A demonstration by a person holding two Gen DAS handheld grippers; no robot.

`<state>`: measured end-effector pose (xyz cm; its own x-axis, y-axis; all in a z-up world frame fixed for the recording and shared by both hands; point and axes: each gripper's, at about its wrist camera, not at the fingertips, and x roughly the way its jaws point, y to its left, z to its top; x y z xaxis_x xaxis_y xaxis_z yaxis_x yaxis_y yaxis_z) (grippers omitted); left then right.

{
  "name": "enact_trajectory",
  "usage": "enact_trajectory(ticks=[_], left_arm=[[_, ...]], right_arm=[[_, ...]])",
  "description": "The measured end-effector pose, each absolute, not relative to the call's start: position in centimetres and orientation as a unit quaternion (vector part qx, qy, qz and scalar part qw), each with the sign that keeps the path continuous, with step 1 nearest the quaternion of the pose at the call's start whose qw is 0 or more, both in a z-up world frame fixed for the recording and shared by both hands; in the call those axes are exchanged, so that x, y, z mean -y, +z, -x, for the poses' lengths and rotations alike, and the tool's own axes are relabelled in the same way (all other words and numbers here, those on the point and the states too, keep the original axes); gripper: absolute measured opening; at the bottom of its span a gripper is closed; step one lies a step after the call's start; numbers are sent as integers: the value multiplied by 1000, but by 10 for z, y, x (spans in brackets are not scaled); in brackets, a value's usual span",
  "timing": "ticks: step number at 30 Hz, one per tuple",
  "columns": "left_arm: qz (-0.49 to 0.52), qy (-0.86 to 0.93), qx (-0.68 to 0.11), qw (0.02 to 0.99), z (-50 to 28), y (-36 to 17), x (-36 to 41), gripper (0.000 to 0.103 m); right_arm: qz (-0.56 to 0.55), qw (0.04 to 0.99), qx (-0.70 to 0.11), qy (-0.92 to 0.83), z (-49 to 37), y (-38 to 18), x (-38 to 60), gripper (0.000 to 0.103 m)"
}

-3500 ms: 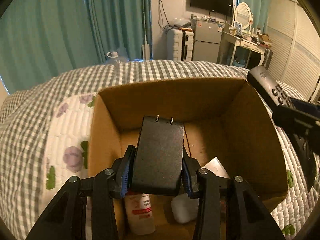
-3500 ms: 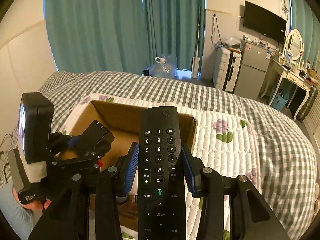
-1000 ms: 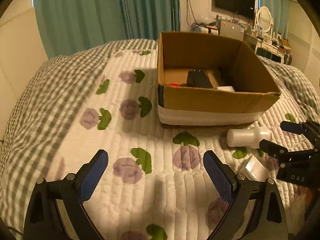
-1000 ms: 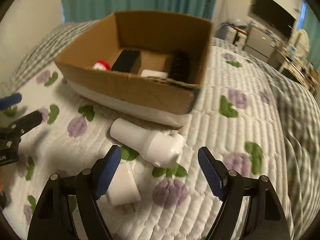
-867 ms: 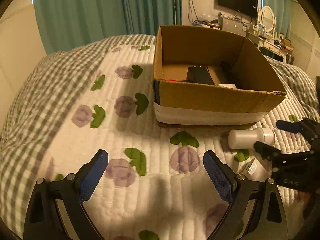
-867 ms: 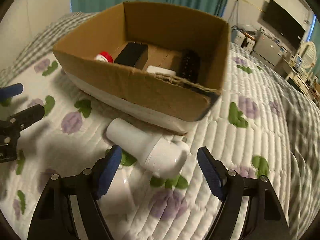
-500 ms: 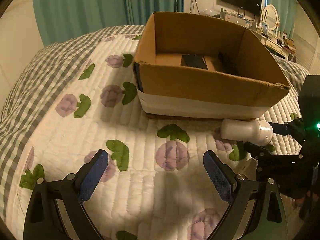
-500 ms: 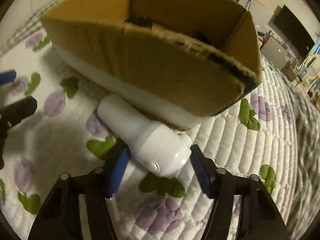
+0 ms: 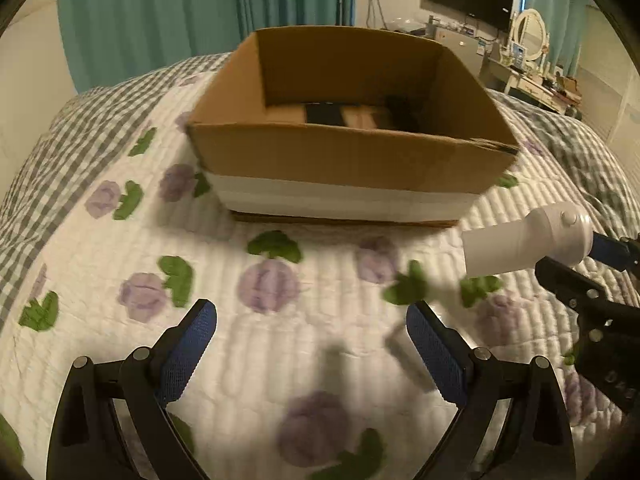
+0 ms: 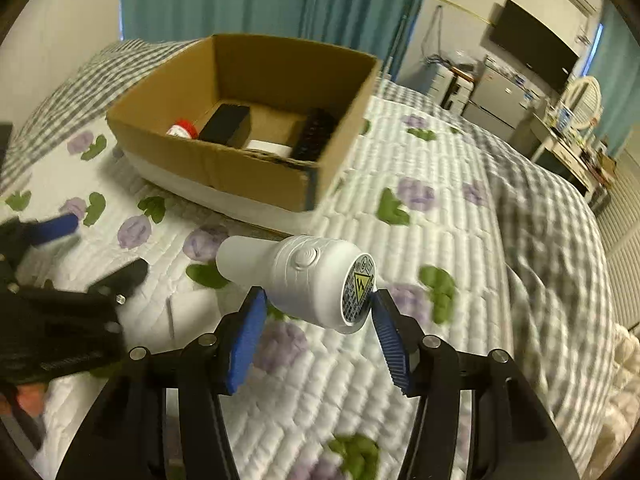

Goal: Organize rigid objects
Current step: 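Grasp the white charger with the left tool while the right grasps the white cylindrical bottle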

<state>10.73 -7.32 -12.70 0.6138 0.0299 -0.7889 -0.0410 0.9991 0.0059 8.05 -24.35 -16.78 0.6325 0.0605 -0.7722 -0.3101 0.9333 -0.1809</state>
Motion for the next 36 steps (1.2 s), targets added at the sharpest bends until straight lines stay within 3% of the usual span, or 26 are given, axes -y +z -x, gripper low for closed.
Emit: enact_trajectory(ticks=[4, 5, 7, 14, 16, 18, 19, 20, 21, 22, 23, 30, 32, 36], left_arm=[[6, 4, -447, 895, -104, -136, 93, 98], [3, -2, -451, 893, -103, -140, 99, 98], [-1, -12, -456, 890, -103, -145, 106, 98], [-1, -42, -475, 879, -108, -164, 126, 96], [2, -47, -481, 876, -113, -170, 128, 91], [-2, -53, -481, 875, -117, -173, 132, 79], [-6, -56, -480, 876, -118, -173, 134, 76], [-11, -58, -474, 878, -117, -173, 133, 67], [-11, -62, -471, 880, -117, -171, 133, 66], [-9, -66, -472, 879, -117, -170, 131, 66], [-5, -73, -471, 879, -116, -169, 128, 66], [-19, -52, -439, 897, -109, -140, 94, 66], [-27, -39, -431, 901, -112, -130, 82, 66], [-28, -28, -422, 906, -124, -121, 55, 66]], right_arm=[[122, 897, -414, 95, -82, -157, 268, 52], [113, 897, -417, 94, -83, -158, 273, 46], [95, 894, -427, 96, -87, -161, 283, 12], [59, 874, -470, 109, -103, -182, 291, 11], [48, 877, -465, 111, -101, -179, 295, 11], [36, 878, -465, 108, -102, -179, 299, 12], [31, 877, -467, 108, -102, -180, 301, 14], [25, 876, -469, 110, -103, -180, 302, 25], [24, 876, -469, 109, -103, -180, 303, 32], [22, 876, -470, 107, -104, -181, 303, 47], [22, 877, -470, 102, -104, -181, 303, 51], [8, 871, -485, 78, -109, -183, 297, 53], [-8, 865, -496, 68, -114, -187, 293, 59], [-18, 861, -506, 47, -123, -196, 282, 62]])
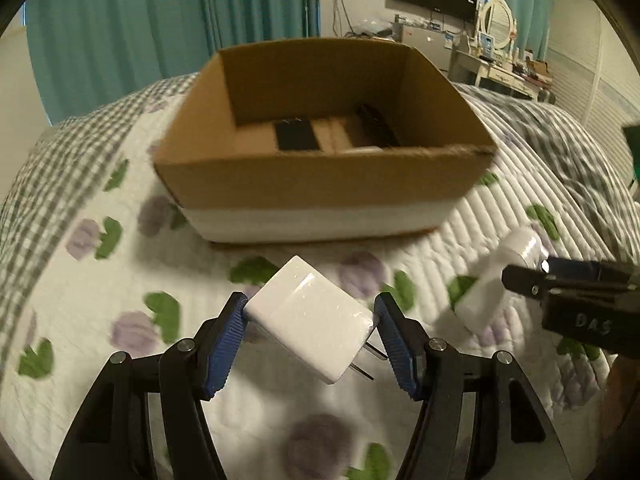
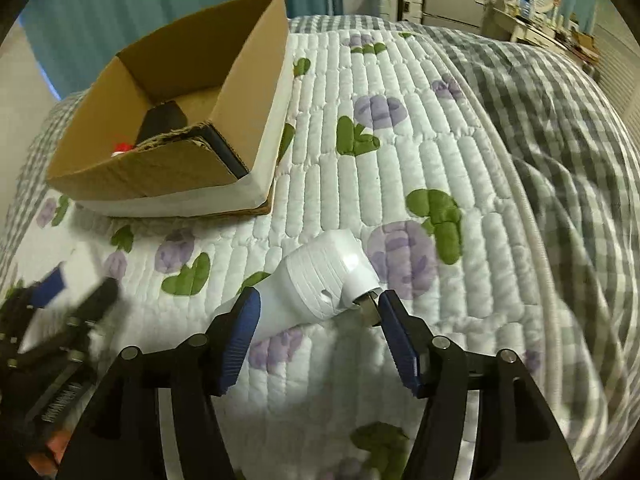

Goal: Organize rigid objects
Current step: 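Grasp the white charger with the left tool while the right grasps the white cylindrical bottle, then carry the charger into the box with the left tool while the right drops the bottle in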

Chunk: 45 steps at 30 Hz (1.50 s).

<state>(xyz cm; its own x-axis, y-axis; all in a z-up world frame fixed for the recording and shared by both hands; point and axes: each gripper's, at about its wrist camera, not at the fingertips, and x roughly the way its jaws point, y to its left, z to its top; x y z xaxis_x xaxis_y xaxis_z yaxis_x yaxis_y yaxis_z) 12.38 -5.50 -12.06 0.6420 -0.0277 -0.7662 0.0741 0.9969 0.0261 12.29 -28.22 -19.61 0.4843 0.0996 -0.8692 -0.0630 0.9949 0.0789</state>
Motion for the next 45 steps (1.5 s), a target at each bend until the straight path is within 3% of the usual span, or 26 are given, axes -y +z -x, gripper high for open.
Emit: enact_trajectory(ticks=[8, 23, 34, 41, 45], left_arm=[[-19, -28, -422, 906, -134, -113, 34, 66], [-16, -41, -426, 904, -129, -115, 25, 66], [-8, -59, -390, 919, -107, -59, 15, 66], [-18, -76, -339, 937, -129, 6, 13, 66], [-34, -75, -321, 944, -161, 24, 17, 66]], right_arm=[[-93, 849, -520, 31, -149, -212, 272, 67], [-35, 876, -475, 74, -138, -212, 224, 67], [-7, 907, -403, 123, -87, -118, 216, 67], [17, 932, -334, 141, -97, -35, 207, 67], [31, 937, -319, 141, -123, -20, 204, 67]])
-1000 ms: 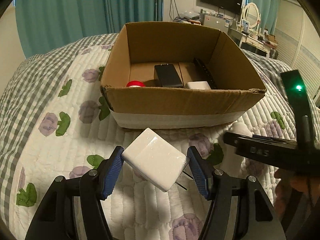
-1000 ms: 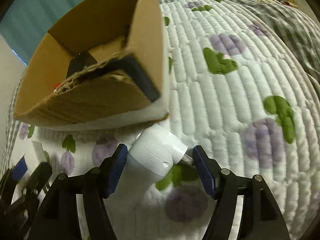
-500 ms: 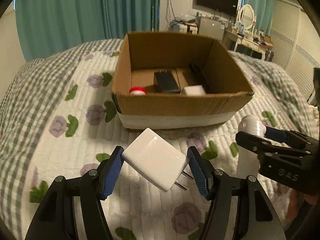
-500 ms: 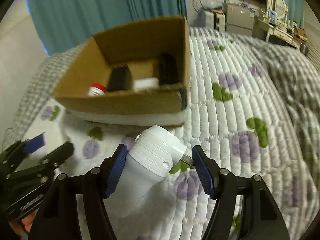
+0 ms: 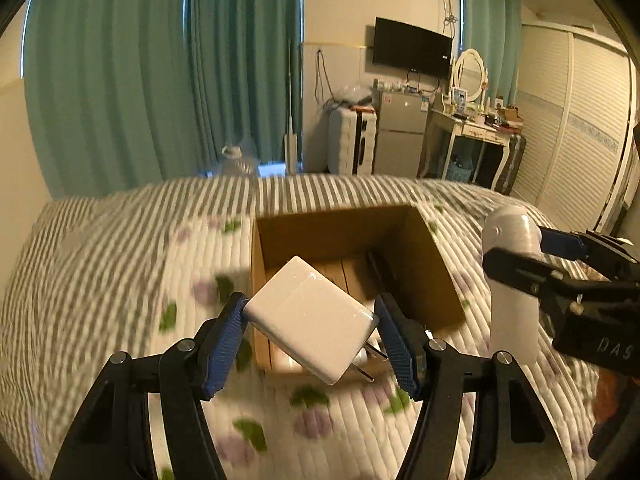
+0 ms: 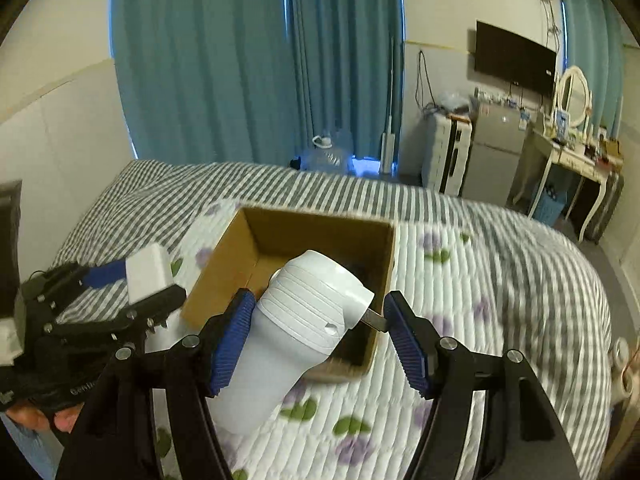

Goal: Organize rigid objects
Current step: 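Carry the charger into the box with the left tool while the right drops the bottle in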

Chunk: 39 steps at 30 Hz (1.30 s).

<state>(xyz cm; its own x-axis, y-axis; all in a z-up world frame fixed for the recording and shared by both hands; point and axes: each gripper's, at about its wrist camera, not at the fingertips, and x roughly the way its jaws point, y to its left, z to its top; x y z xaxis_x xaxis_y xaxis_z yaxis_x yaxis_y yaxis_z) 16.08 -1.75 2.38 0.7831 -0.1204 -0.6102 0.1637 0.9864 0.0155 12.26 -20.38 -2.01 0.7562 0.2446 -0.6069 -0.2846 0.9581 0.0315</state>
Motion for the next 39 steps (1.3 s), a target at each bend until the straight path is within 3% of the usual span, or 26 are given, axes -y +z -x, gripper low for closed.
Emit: enact_trajectory(ticks=[13, 17, 21, 30, 37, 39], left_arm=[[-76, -73, -370, 923, -283, -45, 29, 66], [-70, -82, -368, 924, -290, -55, 26, 69], [-73, -82, -347, 931, -282, -47, 27, 81], [-87, -62, -319, 942, -258, -12, 15, 87], [-95, -41, -312, 944, -254, -19, 5, 88], [-87, -43, -315, 944, -253, -21, 1, 88]], right_arm=[[47, 928, -338, 150, -217, -64, 202, 67], [75, 930, -326, 153, -227, -79, 199, 67], [78, 932, -319, 155, -229, -82, 199, 67], [101, 923, -335, 157, -247, -82, 183, 67], [125, 913, -365, 135, -280, -110, 166, 68], [119, 917, -356, 135, -283, -112, 166, 78]])
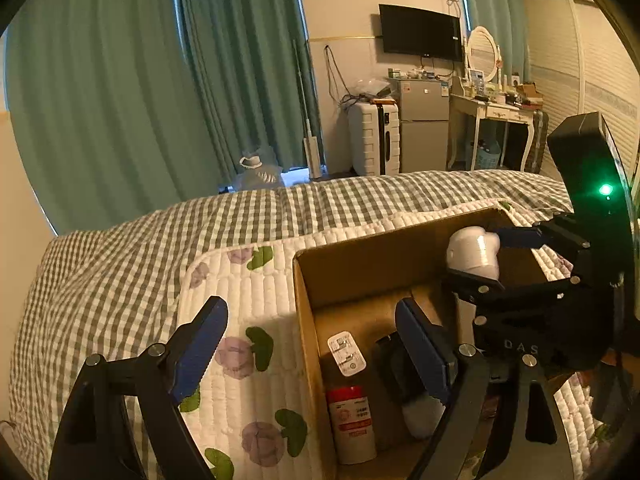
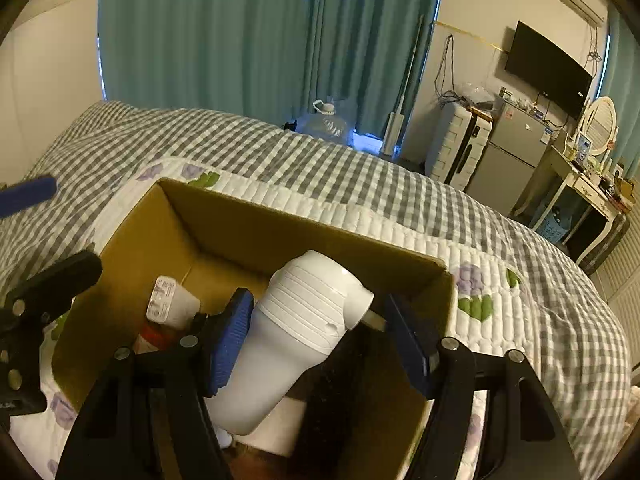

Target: Organize rigid objects

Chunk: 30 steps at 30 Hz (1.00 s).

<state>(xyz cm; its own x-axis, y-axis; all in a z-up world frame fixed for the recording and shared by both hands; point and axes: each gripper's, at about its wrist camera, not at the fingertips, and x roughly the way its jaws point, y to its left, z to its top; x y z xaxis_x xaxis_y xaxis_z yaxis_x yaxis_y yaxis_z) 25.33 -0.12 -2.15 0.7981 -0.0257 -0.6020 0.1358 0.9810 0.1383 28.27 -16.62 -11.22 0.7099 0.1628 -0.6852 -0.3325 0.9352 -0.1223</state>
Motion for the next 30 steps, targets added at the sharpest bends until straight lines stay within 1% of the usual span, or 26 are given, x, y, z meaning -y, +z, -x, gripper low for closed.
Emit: enact_trajectory(ticks=[1, 7, 12, 13, 15, 18, 19, 20, 21, 22, 23, 27, 30], left_arm=[[-87, -43, -316, 944, -253, -22, 0, 88], [-71, -39, -310, 947, -233, -8, -7, 88], [-61, -38, -276, 959, -192, 38, -7, 88], [-60, -39, -267, 961, -184, 47, -6, 89], [-58, -35, -245, 967, -163, 72, -3, 98], [-51, -38, -210, 976, -136, 105, -1, 100], [-49, -38, -203, 977, -128, 113, 0, 100], [-46, -38, -194, 979, -120, 121, 1, 103], [-44, -38, -183, 981, -110, 128, 1, 103], [-43, -37, -176, 983, -103, 133, 1, 103], [-42, -37, -166, 985, -93, 138, 2, 103], [-39, -22, -123, 991, -61, 140, 0, 103], [-29, -3, -114, 993, -41, 128, -6, 103]], right_arm=[[116, 920, -352, 131, -282, -112, 167, 84], [86, 935, -330, 102, -261, -82, 184, 84], [57, 948, -299, 87, -211, -27, 201, 85], [55, 952, -288, 83, -195, -12, 203, 85], [51, 957, -272, 84, -171, 10, 206, 85], [55, 966, -243, 74, -136, 44, 207, 88], [57, 969, -230, 71, -124, 55, 206, 90], [59, 973, -214, 69, -111, 67, 206, 95], [59, 976, -200, 66, -100, 76, 205, 97], [58, 979, -186, 64, -88, 83, 205, 102], [54, 982, -171, 63, -75, 91, 206, 103], [37, 987, -144, 62, -38, 96, 208, 103], [16, 990, -135, 33, -14, 86, 216, 103]])
